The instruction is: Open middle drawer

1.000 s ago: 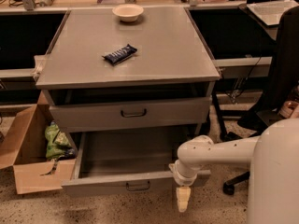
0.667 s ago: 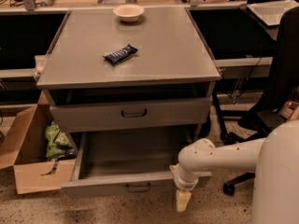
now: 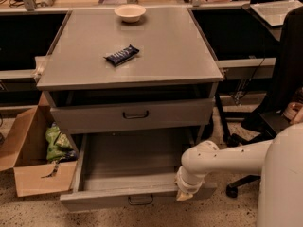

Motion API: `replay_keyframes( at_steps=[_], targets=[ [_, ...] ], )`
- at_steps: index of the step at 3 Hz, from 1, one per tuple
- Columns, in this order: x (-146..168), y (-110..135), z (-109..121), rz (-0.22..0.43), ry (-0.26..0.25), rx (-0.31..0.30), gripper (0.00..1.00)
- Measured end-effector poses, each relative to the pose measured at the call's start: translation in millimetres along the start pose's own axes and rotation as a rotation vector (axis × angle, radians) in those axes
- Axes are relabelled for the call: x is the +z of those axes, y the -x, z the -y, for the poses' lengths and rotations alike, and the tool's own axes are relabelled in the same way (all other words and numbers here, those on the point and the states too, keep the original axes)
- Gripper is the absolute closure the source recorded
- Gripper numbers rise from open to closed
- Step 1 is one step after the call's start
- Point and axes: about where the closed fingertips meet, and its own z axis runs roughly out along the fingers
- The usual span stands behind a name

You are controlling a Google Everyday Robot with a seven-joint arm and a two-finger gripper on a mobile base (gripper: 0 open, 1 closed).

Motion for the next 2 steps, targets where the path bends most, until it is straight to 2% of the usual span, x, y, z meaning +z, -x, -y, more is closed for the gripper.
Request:
replay_keyframes(
  at_steps=[1,2],
  targets=[
    [0,-2,-5,-0.001,0.007,0.003,0.89],
    [5,-8,-21,0.003,0.021,0.022,1.00]
  ],
)
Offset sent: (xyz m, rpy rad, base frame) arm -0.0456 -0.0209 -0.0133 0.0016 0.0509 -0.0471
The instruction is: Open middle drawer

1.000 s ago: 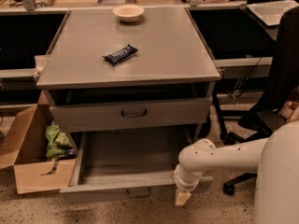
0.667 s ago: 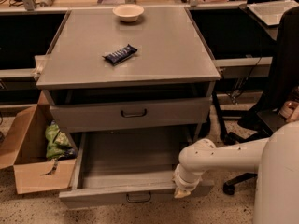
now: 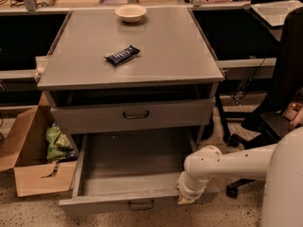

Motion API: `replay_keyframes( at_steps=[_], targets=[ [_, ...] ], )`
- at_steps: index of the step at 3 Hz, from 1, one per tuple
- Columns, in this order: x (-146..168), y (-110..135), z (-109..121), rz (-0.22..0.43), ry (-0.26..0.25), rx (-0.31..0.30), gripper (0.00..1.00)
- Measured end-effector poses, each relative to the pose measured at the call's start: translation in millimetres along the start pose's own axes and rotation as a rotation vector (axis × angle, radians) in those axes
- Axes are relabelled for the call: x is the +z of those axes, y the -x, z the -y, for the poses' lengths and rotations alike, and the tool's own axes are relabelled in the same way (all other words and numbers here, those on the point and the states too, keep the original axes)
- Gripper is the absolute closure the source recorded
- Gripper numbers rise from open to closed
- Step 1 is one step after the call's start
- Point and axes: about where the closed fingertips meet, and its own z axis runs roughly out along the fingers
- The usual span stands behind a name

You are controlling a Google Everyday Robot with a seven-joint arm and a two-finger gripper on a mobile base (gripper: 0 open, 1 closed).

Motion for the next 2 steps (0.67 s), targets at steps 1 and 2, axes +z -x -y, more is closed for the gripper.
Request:
replay_keyframes(
  at_steps=[1,2],
  targets=[
    [0.1,0.3,0.0,0.000,0.000,0.000,0.83],
    [0.1,0.3,0.0,0.000,0.000,0.000,0.53]
  ],
)
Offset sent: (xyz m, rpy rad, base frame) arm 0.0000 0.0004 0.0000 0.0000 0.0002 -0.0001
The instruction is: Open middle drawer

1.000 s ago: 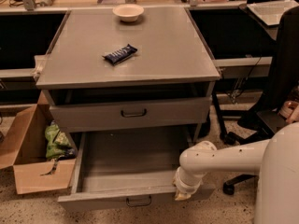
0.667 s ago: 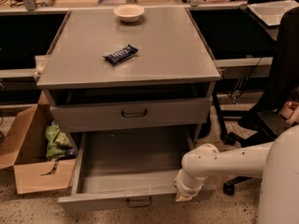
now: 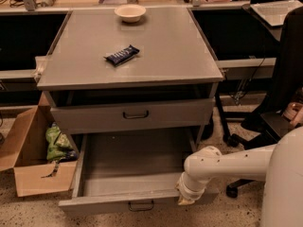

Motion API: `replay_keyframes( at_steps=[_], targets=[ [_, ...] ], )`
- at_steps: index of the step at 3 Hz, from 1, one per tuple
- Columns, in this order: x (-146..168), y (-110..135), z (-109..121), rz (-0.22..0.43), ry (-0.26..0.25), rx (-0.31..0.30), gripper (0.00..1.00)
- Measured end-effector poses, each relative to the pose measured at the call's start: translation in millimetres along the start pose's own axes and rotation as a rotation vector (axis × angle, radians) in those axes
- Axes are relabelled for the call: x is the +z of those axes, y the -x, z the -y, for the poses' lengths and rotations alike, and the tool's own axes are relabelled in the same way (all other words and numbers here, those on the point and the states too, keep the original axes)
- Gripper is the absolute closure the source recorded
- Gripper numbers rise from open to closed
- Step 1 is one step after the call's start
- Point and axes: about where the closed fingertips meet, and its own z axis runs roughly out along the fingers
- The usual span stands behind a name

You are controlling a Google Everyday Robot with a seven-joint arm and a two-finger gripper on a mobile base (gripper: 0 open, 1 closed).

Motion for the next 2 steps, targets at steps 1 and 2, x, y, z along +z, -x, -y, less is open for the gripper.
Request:
replay_keyframes(
  at_steps=[1,2],
  targets=[
    [0.0,0.0,0.0,0.000,0.000,0.000,0.28],
    [0.0,0.0,0.0,0.000,0.000,0.000,0.05]
  ],
)
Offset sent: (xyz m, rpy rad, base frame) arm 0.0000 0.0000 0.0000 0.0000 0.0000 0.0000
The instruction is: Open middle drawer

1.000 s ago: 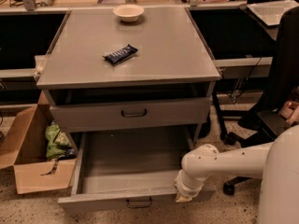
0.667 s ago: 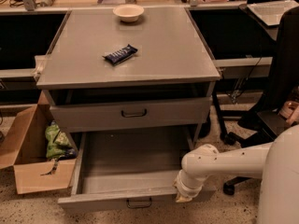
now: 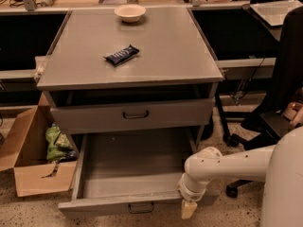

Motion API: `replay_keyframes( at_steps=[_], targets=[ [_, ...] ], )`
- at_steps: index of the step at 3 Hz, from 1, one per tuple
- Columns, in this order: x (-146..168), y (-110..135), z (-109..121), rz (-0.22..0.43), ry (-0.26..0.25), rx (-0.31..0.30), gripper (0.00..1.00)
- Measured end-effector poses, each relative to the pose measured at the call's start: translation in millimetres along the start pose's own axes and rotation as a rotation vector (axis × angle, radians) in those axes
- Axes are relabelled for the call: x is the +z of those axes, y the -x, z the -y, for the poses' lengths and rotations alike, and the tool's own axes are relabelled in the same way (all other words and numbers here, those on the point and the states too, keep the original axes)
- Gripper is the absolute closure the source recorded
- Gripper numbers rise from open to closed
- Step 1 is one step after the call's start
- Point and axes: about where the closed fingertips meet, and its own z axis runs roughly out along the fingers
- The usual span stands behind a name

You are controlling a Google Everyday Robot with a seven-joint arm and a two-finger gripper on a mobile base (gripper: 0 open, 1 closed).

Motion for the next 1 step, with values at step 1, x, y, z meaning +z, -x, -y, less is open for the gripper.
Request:
replay_keyframes(
  at_steps=[1],
  targets=[
    [0.0,0.0,0.0,0.000,0.000,0.000,0.00]
  ],
)
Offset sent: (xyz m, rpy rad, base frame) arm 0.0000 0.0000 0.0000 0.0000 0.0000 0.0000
